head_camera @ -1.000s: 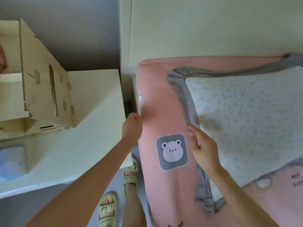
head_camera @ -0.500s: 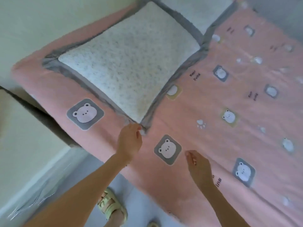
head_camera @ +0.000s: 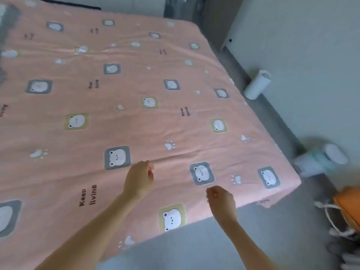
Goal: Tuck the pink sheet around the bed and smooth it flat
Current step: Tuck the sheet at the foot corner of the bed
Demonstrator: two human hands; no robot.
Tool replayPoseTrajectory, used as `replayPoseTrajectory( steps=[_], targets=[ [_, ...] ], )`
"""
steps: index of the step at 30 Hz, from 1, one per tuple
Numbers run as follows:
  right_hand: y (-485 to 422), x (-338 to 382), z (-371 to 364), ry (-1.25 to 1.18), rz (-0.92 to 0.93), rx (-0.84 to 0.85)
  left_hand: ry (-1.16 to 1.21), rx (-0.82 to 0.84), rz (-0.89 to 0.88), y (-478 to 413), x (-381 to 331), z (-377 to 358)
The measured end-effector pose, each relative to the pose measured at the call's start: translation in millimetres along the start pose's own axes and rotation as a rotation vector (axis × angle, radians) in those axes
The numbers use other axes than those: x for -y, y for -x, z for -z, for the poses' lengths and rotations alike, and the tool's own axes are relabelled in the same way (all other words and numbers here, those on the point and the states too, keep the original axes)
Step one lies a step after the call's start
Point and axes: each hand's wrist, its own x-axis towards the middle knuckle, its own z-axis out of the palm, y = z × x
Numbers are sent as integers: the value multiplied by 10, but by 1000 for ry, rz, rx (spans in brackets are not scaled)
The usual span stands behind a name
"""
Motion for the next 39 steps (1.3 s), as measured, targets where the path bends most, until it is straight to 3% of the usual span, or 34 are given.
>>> replayPoseTrajectory(
  steps=[10,24,28,34,36,39],
  targets=[
    [-571,-1931,1299,-210,-359,-231,-112,265,-287,-283,-2092,-1710],
    [-1733,-3018,1764,-684,-866,-322,-165,449,-496,-1252,-3363,-3100],
    [-2116,-3411,1808,-710,-920,-359,-193,528,-603,-1526,-3690,-3605],
    [-2719,-4066,1973,-634,-843,-366,-284,608,-820,-1800,-4416,-4549],
    [-2998,-4330,2038,-753,-929,-312,-325,615,-862,-1902,-4648,-4886],
    [-3441,-4687,2141,-1161,-1171,-163,-382,646,-887,-2049,-4993,-5384]
  ],
)
